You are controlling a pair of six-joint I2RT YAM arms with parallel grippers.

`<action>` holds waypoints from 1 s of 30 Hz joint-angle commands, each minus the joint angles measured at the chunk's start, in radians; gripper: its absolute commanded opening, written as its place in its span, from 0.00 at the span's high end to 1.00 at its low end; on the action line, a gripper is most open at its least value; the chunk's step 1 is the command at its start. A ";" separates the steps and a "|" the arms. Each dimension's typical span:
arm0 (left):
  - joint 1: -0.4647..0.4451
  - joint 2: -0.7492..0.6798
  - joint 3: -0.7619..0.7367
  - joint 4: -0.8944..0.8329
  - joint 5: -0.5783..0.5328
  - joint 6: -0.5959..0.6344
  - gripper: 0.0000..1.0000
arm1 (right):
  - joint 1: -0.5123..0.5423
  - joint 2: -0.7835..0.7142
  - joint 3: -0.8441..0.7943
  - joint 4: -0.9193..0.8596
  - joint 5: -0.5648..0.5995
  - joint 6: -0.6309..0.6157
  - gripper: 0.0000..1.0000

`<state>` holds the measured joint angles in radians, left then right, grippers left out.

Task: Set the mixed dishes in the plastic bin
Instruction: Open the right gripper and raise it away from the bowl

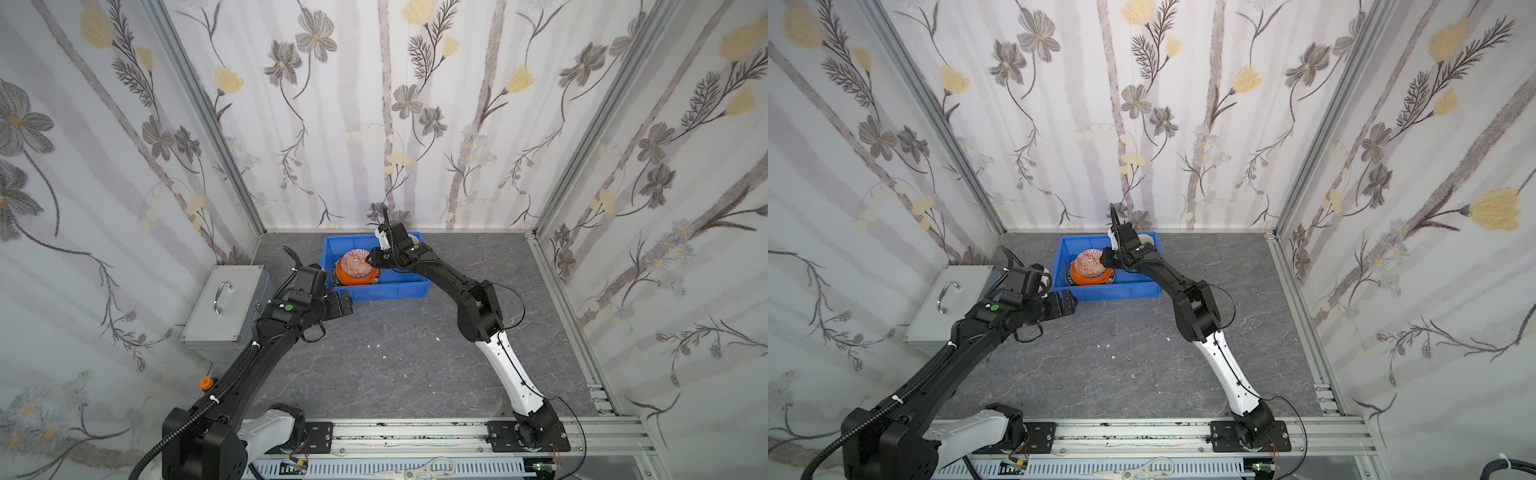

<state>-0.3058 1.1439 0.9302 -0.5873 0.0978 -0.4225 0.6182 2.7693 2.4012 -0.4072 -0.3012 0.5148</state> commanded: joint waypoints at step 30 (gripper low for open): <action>-0.002 -0.155 -0.332 0.367 -0.233 -0.052 0.00 | -0.088 -0.946 -0.854 0.086 0.212 -0.304 0.00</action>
<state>-0.3058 1.0061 0.6392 -0.3588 -0.0486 -0.4713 0.5465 1.8984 1.6382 -0.3592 -0.1879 0.2600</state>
